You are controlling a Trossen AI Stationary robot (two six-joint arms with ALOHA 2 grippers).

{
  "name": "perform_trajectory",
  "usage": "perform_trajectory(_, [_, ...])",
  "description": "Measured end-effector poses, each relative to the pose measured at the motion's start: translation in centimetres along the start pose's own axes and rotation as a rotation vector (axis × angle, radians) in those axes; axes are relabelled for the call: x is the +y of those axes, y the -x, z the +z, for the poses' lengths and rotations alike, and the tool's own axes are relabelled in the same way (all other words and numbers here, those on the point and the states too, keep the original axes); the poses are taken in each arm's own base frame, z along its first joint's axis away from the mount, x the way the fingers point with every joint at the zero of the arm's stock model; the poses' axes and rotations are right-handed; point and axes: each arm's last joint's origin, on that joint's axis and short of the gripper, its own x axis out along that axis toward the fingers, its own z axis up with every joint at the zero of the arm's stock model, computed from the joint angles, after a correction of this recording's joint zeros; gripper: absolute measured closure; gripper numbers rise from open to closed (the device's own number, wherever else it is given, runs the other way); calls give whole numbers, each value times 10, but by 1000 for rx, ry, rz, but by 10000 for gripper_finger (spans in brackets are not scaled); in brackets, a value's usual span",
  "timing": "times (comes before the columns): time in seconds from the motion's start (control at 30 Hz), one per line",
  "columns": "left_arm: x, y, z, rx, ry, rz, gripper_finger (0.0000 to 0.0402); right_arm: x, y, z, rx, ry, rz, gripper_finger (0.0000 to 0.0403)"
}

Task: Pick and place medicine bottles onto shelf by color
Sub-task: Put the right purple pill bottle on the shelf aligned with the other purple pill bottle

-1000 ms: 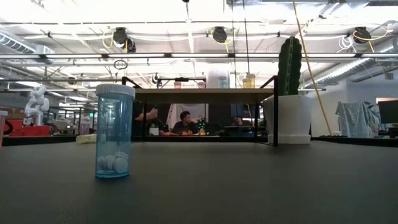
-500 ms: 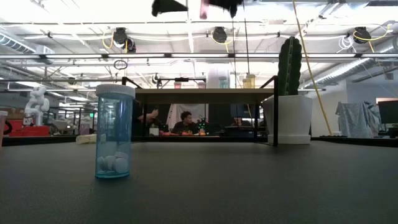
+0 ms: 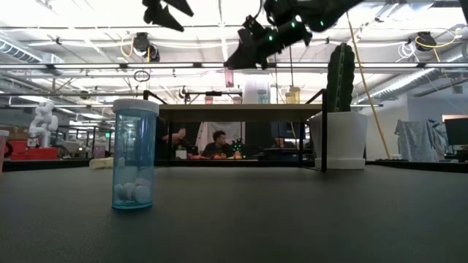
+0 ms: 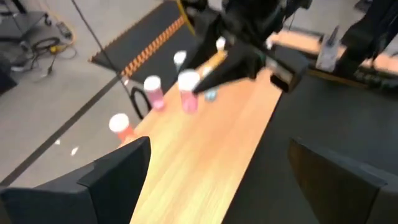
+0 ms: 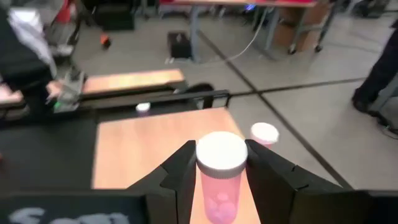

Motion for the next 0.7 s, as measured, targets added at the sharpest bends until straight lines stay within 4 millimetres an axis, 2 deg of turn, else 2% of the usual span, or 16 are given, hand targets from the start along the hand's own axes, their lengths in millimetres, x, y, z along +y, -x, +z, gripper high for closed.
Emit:
perform_trajectory(0.13, [7,-12,-14,60,9,21,25,-6,-1,-24,-44,-31,-50,282])
perform_trajectory(0.27, [15,-17,-22,90,-3,44,25,-4,-2,-38,-32,-30,-57,282])
perform_trajectory(0.5, [26,-20,-20,33,-23,66,25,-3,-2,-44,-9,-10,-114,282])
perform_trajectory(0.7, [31,-19,-17,3,-20,35,25,-2,-7,-50,6,-17,-84,282])
